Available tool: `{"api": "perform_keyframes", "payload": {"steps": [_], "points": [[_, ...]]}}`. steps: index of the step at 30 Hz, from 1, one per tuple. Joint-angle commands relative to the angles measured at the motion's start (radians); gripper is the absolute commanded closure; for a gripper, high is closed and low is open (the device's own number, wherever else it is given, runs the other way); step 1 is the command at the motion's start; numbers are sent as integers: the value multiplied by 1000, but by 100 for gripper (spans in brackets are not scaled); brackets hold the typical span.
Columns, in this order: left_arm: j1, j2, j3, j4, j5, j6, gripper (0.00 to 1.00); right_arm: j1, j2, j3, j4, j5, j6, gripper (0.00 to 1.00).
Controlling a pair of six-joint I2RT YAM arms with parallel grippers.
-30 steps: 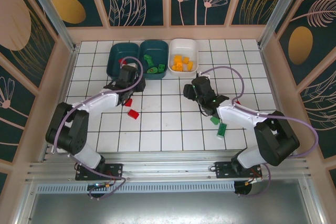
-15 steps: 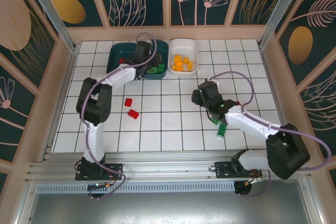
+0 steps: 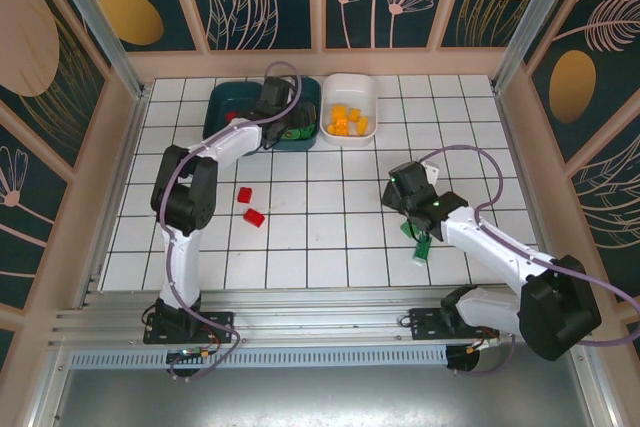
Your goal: Sort the legos into containers by color
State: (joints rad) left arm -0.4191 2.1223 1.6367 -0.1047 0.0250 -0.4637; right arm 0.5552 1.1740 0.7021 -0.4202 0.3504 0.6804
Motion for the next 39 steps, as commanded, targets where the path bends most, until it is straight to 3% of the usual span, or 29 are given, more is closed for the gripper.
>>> {"api": "perform_keyframes", "payload": {"steps": [1,9,13,20,31,39], "points": [[2,-154,-82,50,56,2,27,-32,-8,-8,-93,15,83,25],[1,-436,-571,399,238,-188,24,-40,58,-79,-94,-59,112,25],[0,-482,-696,445,279,-217,23,-38,95,-104,-10,-149,48,30],[0,-516,-733,440,271,-214,23,-14,154,-98,62,-199,9,32],[0,-526,-734,424,277,-217,23,75,134,-34,187,-419,72,34],[0,-555,-770,426,277,-222,23,55,135,1,88,-255,-49,34]]}}
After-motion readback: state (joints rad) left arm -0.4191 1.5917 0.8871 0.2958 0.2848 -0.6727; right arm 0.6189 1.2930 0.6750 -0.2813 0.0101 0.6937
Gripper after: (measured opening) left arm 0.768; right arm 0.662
